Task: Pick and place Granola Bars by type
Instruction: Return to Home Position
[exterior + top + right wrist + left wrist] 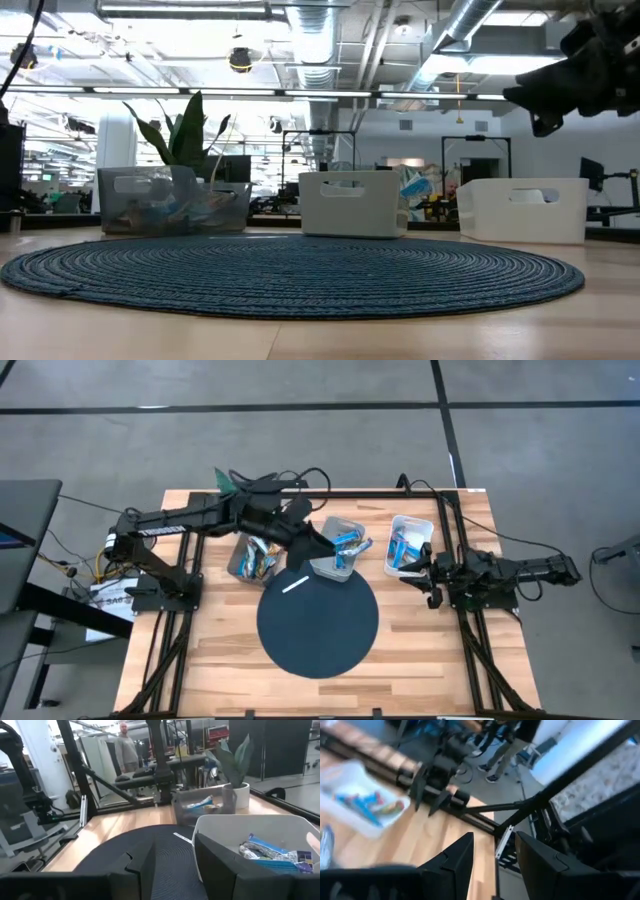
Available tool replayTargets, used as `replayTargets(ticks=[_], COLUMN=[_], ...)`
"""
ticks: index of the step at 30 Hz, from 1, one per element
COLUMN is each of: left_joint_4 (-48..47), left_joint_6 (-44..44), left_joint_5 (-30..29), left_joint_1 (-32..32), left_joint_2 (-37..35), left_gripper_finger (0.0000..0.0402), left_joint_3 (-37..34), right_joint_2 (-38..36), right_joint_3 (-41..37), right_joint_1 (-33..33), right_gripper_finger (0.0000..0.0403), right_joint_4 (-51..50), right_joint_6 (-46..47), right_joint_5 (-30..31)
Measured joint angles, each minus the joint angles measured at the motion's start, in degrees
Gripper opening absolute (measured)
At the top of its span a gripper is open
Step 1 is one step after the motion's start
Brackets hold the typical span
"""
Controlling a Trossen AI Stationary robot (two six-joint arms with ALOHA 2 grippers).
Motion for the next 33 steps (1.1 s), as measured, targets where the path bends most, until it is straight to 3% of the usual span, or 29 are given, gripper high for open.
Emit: replayTargets(ticks=[10,14,18,24,33], left_joint_4=[0.4,5.1,14.5,38.5,54.7], left_joint_6=[14.9,18.2,18.7,17.6,16.5], left_joint_5=[-0.2,0.7,-2.1,-4.2,-3.4], left_joint_1=[-4.3,-6.1,-9.1,-10.4,-10.3], left_joint_2=[-2.8,-7.6,-15.9,-30.7,-52.7], left_gripper_finger=[0.0138,0.0138,0.0138,0.0138,0.0138], left_joint_3=[-0.2,-5.1,-19.9,-48.2,-79.5], right_joint_2=[0.0,0.0,0.0,0.0,0.0], right_joint_3=[0.2,0.2,0.3,0.3,0.3], right_joint_1=[-0.3,-0.3,-0.3,-0.3,-0.3], right_gripper_finger=[0.0127,0.0127,0.0127,0.0127,0.0127], right_joint_4=[-0.5,-0.5,-0.7,-0.8,-0.8], right_joint_6=[-0.4,-0.4,-0.4,-0.4,-0.4], right_joint_5=[0.4,0.6,0.6,0.6,0.6])
